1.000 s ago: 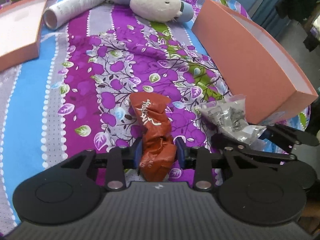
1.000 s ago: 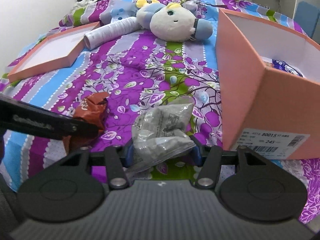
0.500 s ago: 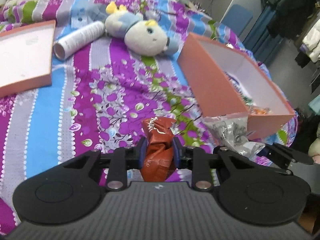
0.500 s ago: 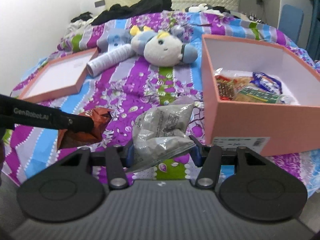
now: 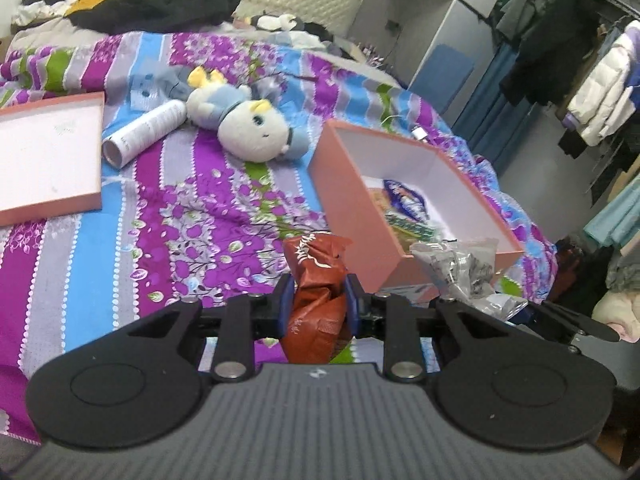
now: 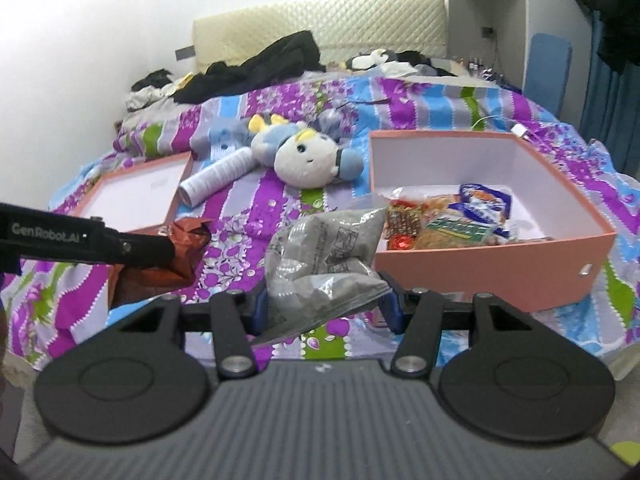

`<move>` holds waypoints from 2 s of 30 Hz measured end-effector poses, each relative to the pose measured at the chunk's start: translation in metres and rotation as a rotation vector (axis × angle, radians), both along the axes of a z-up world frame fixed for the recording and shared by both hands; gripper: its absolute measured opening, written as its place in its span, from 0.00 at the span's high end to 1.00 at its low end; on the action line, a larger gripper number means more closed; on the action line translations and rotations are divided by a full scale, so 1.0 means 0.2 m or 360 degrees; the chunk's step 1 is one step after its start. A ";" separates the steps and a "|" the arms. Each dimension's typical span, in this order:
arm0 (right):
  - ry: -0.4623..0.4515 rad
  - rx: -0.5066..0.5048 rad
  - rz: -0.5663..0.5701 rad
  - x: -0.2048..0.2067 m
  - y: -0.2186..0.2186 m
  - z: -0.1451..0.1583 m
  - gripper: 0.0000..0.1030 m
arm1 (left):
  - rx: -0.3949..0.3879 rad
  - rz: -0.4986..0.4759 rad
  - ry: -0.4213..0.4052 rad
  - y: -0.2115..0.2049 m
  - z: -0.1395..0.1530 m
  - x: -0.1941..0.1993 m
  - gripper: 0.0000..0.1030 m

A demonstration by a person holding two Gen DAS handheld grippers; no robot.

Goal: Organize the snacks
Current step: 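Lower both snacks into the pink box and open both tools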

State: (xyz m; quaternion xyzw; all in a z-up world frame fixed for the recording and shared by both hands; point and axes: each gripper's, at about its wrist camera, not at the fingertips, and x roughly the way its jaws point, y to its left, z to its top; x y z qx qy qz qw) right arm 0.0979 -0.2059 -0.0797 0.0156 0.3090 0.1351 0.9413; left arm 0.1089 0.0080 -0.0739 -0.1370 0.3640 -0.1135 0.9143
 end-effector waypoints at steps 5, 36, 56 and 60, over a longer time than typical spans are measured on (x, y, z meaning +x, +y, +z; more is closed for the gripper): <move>-0.0023 -0.0002 -0.0059 -0.10 -0.10 0.07 0.46 | -0.0032 -0.0029 -0.0039 -0.08 0.08 -0.08 0.70; 0.0023 0.0021 -0.0270 0.52 -0.52 -0.01 0.45 | -0.0022 -0.0309 0.0022 -0.62 0.02 0.82 0.70; 0.0103 0.0000 -0.0297 1.15 -0.64 -0.29 0.45 | 0.0033 -0.0423 0.0066 -0.89 -0.22 1.57 0.69; 0.0163 -0.0001 -0.0316 1.21 -0.66 -0.34 0.45 | 0.0036 -0.0441 0.0103 -0.91 -0.28 1.64 0.69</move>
